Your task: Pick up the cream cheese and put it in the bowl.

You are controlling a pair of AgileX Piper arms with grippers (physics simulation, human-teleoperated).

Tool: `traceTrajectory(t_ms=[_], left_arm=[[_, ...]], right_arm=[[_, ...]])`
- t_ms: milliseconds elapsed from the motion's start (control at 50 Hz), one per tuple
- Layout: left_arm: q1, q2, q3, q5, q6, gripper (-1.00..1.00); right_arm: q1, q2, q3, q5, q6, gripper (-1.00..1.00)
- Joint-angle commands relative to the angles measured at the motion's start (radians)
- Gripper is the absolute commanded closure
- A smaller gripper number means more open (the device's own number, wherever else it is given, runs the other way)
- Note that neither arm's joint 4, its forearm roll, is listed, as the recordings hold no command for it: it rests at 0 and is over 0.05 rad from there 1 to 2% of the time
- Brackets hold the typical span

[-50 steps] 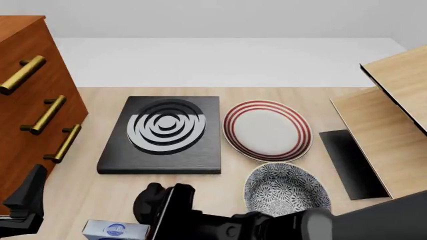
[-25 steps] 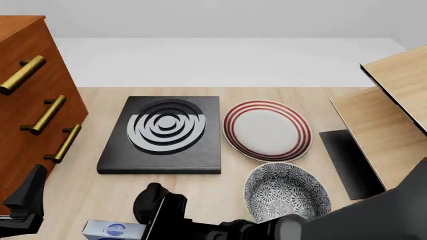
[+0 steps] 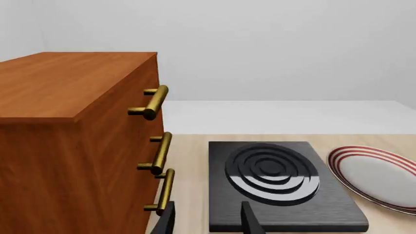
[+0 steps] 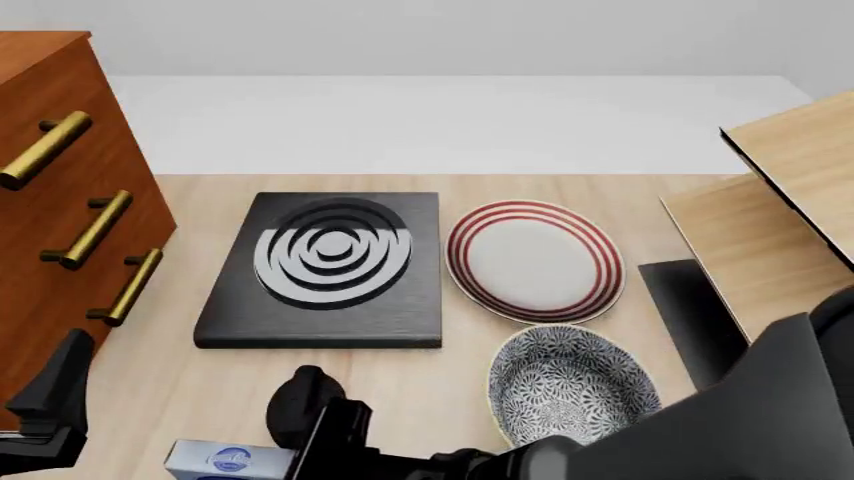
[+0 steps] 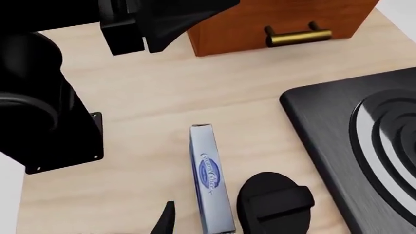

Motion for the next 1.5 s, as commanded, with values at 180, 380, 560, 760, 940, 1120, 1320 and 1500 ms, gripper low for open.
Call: traceTrajectory(t_ms=[180,380,560,760,940,1120,1320,1500], left_arm=[[0.0,0.0,0.0,0.0,0.0,-1.0],[0.0,0.0,0.0,0.0,0.0,-1.0],[0.0,0.0,0.0,0.0,0.0,-1.0],[0.0,0.0,0.0,0.0,0.0,-1.0],[0.0,0.0,0.0,0.0,0.0,-1.0],[0.0,0.0,0.0,0.0,0.0,-1.0],[0.0,0.0,0.0,0.0,0.0,-1.0],[0.0,0.0,0.0,0.0,0.0,-1.0]], right_arm=[[-0.016,0.035,0.014,-0.034,0.008,-1.0],[-0.009,0.05,0.01,-0.04,0.016,-1.0],[0.002,0.062,0.0,-0.04,0.017,-1.0],[0.004,0.057,0.002,-0.038,0.012,1.0],[0.007,0.05,0.003,-0.034,0.01,1.0],[0.024,-0.006,0.018,-0.011,0.001,1.0],[0.033,-0.071,0.061,-0.007,-0.006,1.0],[0.037,-0.134,0.117,-0.009,-0.013,1.0]])
